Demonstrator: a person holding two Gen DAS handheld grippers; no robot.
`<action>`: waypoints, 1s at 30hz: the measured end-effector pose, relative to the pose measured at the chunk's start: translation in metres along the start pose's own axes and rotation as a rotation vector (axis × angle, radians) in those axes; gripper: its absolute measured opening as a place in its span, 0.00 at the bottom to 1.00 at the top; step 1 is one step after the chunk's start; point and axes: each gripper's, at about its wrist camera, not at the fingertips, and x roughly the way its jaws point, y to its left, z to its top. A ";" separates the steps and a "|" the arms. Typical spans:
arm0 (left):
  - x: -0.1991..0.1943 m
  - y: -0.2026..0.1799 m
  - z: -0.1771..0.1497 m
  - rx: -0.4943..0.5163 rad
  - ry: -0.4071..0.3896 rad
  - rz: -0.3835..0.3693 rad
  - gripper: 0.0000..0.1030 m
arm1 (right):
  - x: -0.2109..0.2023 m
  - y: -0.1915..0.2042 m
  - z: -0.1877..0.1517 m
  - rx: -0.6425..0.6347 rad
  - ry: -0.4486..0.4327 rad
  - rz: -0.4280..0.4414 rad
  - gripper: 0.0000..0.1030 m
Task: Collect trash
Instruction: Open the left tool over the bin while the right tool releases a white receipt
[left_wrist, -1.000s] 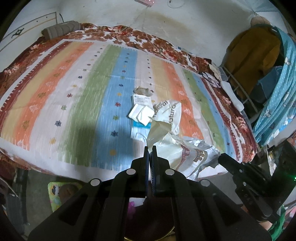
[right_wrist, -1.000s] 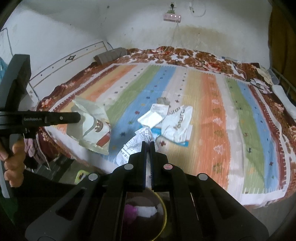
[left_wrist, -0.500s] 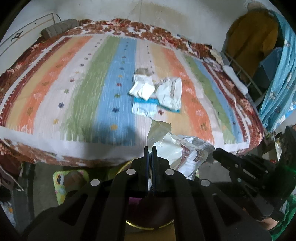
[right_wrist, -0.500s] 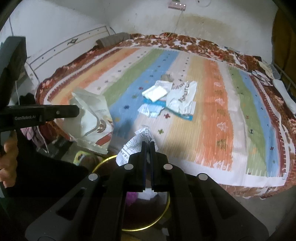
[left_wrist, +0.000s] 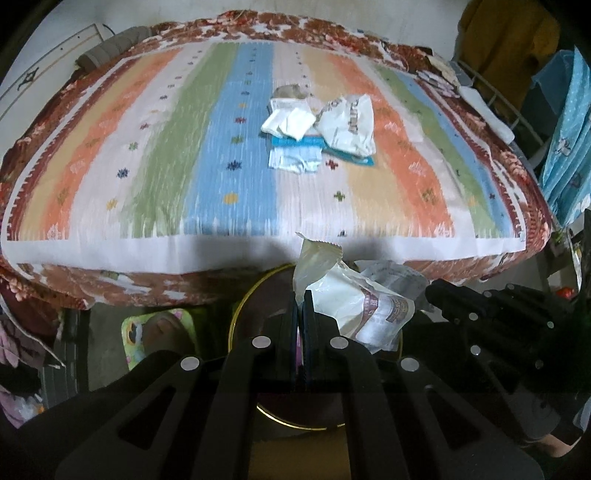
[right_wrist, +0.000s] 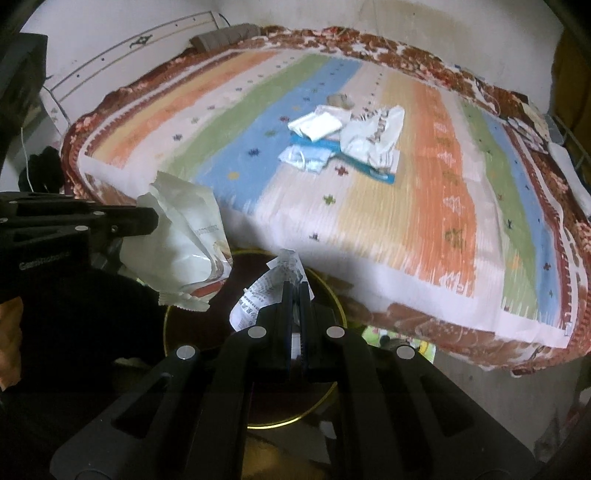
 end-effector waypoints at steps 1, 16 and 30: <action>0.003 -0.001 -0.002 0.000 0.011 0.006 0.02 | 0.003 0.000 -0.001 0.000 0.014 -0.004 0.03; 0.067 0.007 -0.017 -0.097 0.257 0.024 0.02 | 0.058 -0.005 -0.021 0.073 0.249 0.024 0.03; 0.061 0.015 -0.009 -0.142 0.230 -0.007 0.34 | 0.062 -0.016 -0.020 0.160 0.258 0.054 0.38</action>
